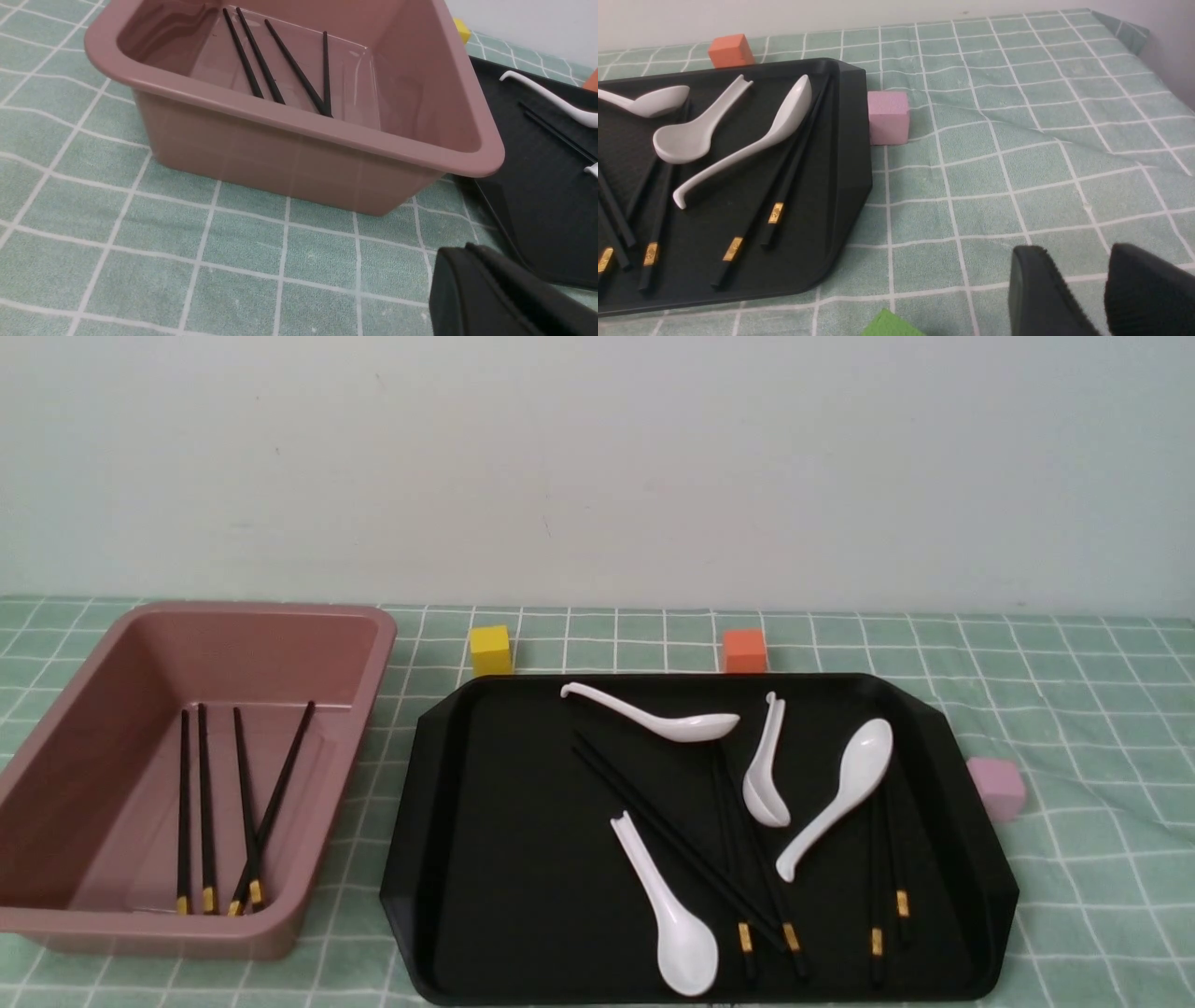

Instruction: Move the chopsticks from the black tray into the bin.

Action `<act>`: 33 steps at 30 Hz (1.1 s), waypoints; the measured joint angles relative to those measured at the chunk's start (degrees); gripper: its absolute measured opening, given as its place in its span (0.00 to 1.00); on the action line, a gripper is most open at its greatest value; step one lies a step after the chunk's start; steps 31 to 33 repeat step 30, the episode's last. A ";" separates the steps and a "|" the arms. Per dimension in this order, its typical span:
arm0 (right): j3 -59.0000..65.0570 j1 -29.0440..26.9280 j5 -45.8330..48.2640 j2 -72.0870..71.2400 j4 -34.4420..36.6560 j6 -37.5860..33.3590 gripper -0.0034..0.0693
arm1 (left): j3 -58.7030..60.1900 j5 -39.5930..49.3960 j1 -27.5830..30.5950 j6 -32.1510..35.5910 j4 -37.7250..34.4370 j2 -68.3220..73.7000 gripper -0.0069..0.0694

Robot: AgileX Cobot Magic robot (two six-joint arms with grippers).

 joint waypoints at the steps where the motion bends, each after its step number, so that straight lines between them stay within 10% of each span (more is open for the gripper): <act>1: 0.00 0.00 0.00 0.00 0.00 0.00 0.38 | 0.00 0.00 0.00 0.00 0.00 0.00 0.10; 33: 0.00 0.00 0.00 0.00 0.00 0.00 0.38 | 0.00 0.11 0.00 0.00 0.00 0.00 0.12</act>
